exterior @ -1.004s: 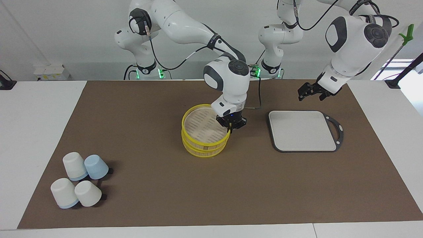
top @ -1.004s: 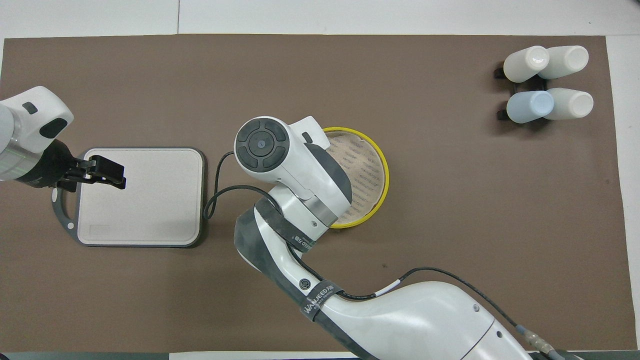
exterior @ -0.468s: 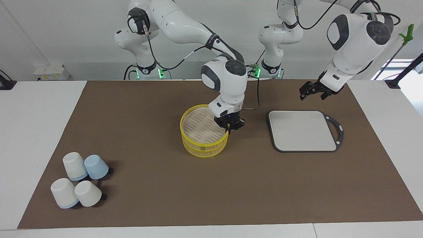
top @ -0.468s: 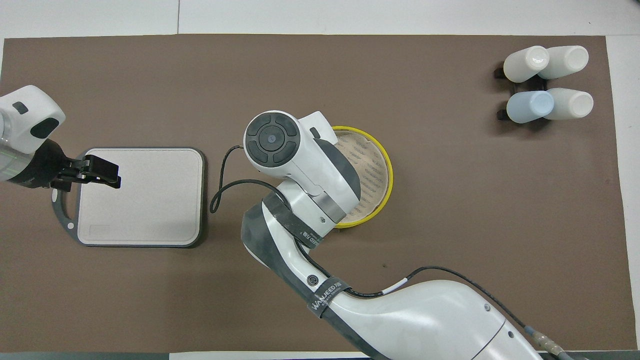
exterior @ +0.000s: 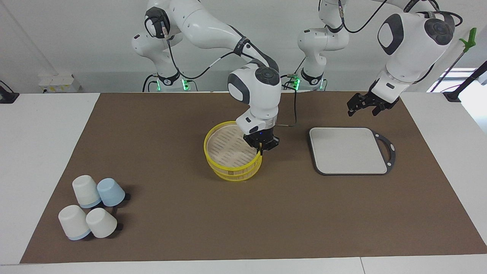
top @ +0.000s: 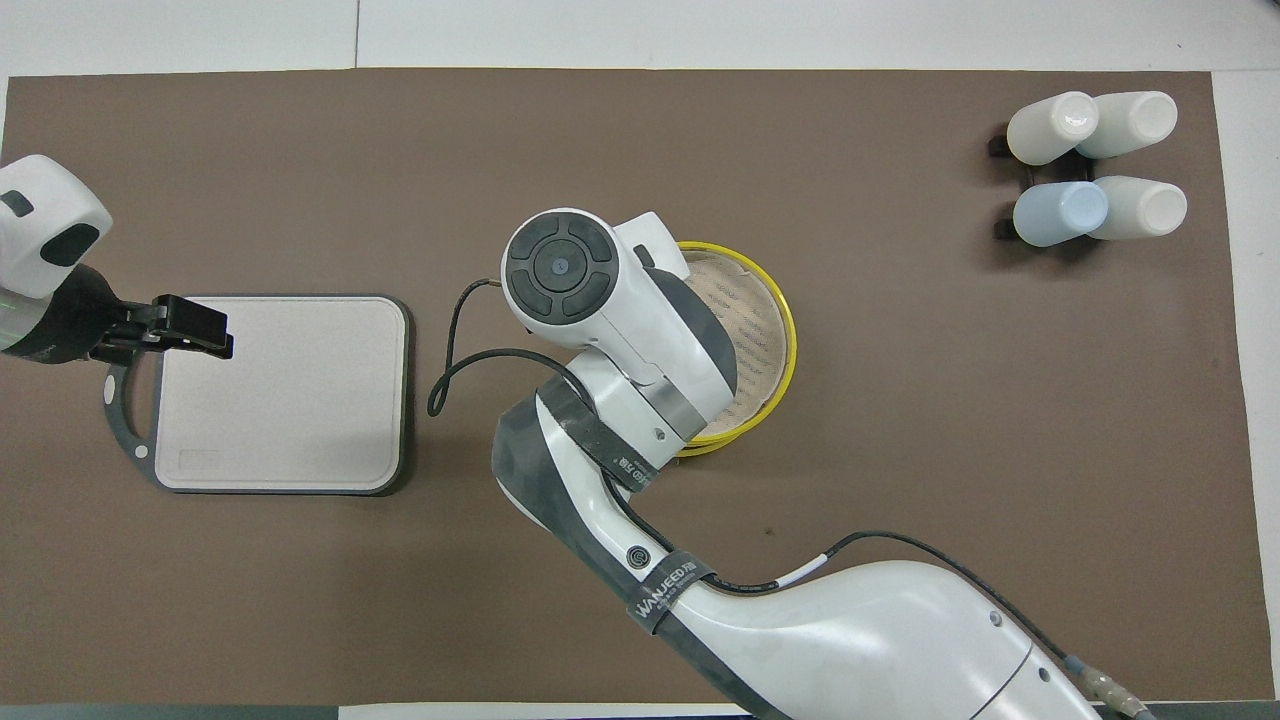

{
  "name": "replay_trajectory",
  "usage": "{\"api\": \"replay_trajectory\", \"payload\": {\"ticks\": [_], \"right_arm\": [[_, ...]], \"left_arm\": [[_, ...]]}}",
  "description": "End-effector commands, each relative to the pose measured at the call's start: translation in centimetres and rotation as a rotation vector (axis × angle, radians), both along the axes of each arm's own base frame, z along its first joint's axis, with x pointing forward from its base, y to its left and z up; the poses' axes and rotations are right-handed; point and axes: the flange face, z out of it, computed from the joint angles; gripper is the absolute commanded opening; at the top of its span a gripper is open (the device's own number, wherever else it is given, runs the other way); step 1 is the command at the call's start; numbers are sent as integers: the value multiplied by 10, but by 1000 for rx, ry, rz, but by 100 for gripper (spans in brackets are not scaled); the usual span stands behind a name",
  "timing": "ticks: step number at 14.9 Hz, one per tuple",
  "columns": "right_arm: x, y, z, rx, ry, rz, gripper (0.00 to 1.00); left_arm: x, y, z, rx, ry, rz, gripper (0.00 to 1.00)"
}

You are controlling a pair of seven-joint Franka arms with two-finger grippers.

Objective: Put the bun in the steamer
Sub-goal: 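Lower the lid onto the steamer with the right gripper and release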

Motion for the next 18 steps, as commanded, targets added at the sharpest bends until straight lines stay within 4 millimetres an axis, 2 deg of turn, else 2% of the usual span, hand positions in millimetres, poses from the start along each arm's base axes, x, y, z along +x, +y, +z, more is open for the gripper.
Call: {"api": "replay_trajectory", "payload": {"ticks": [1, 12, 18], "right_arm": [[-10, -3, 7, -12, -5, 5, 0], [-17, -4, 1, -18, 4, 7, 0], [-26, 7, 0, -14, 3, 26, 0]], "left_arm": [[0, 4, 22, 16, -78, 9, 100], [0, 5, 20, 16, -78, 8, 100], [0, 6, 19, 20, -77, 7, 100]]}}
